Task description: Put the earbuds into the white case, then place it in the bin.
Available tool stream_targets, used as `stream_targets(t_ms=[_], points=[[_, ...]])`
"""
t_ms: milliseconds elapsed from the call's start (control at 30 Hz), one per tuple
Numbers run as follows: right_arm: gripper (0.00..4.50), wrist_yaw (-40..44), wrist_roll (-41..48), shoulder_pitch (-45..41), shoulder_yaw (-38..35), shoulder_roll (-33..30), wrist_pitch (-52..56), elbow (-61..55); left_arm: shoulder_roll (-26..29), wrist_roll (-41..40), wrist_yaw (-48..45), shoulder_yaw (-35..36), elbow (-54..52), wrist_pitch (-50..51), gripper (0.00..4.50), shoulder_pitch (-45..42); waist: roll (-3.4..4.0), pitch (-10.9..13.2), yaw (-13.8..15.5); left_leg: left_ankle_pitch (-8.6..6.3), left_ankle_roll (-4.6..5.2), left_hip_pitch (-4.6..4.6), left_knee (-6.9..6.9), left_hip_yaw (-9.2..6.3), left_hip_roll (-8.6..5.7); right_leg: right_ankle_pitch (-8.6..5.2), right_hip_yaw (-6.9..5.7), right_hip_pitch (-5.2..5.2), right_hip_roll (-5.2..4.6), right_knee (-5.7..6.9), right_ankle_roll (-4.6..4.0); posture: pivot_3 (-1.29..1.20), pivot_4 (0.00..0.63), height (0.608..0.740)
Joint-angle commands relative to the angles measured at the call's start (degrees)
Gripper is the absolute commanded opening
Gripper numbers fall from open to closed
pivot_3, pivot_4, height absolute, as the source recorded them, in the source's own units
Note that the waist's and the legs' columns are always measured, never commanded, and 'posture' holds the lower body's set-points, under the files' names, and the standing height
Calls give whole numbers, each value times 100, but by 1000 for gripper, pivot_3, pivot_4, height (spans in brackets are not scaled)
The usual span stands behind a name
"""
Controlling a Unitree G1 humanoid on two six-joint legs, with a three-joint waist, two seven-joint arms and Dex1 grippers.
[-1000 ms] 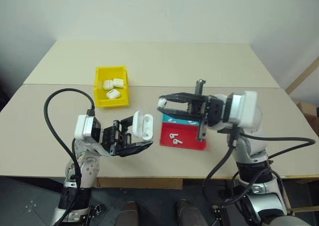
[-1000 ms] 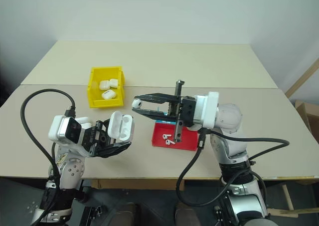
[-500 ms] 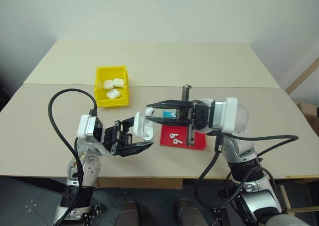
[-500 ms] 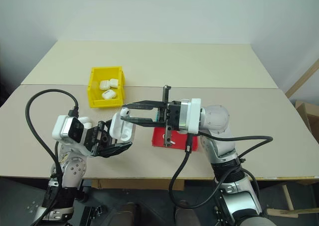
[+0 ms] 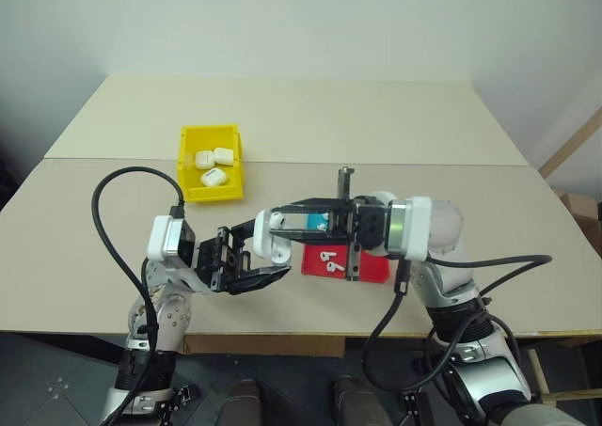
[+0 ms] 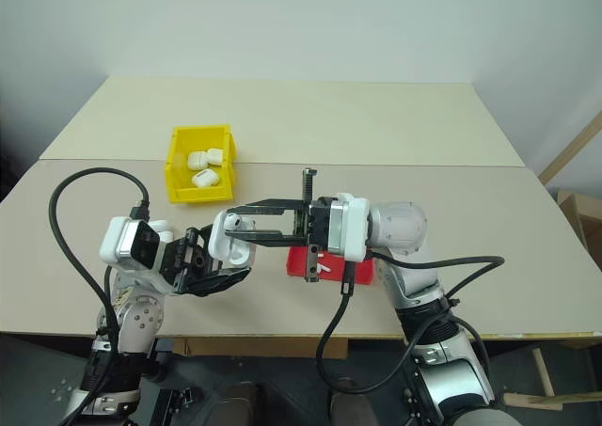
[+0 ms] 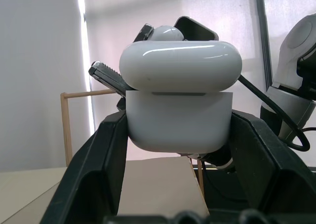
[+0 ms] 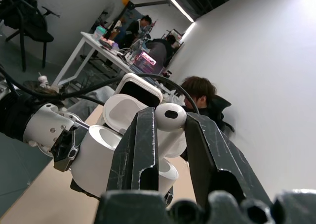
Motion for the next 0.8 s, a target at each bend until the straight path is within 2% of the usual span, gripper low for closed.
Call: stream_targets(t_ms=[33, 500, 700, 800], points=[[623, 20, -28, -13, -5, -44, -176, 30, 1, -13, -48, 44, -134, -75, 2769, -104, 0, 0, 0, 0, 0, 0, 0, 0, 0, 0, 0, 0, 0, 0, 0, 0, 150, 740], [623, 293, 18, -78, 97, -202, -340, 161, -62, 42, -118, 49, -69, -123, 2769, -160, 0, 0, 2, 0, 0, 0, 0, 0, 0, 0, 0, 0, 0, 0, 0, 0, 150, 740], [2495, 212, -158, -52, 89, -194, -535, 215, -76, 97, -99, 50, -89, -104, 2769, -148, 0, 0, 0, 0, 0, 0, 0, 0, 0, 0, 0, 0, 0, 0, 0, 0, 150, 740], [2495, 187, -145, -59, 100, -223, -543, 224, -88, 117, -129, 64, -49, -137, 2769, -154, 0, 0, -1, 0, 0, 0, 0, 0, 0, 0, 0, 0, 0, 0, 0, 0, 150, 740]])
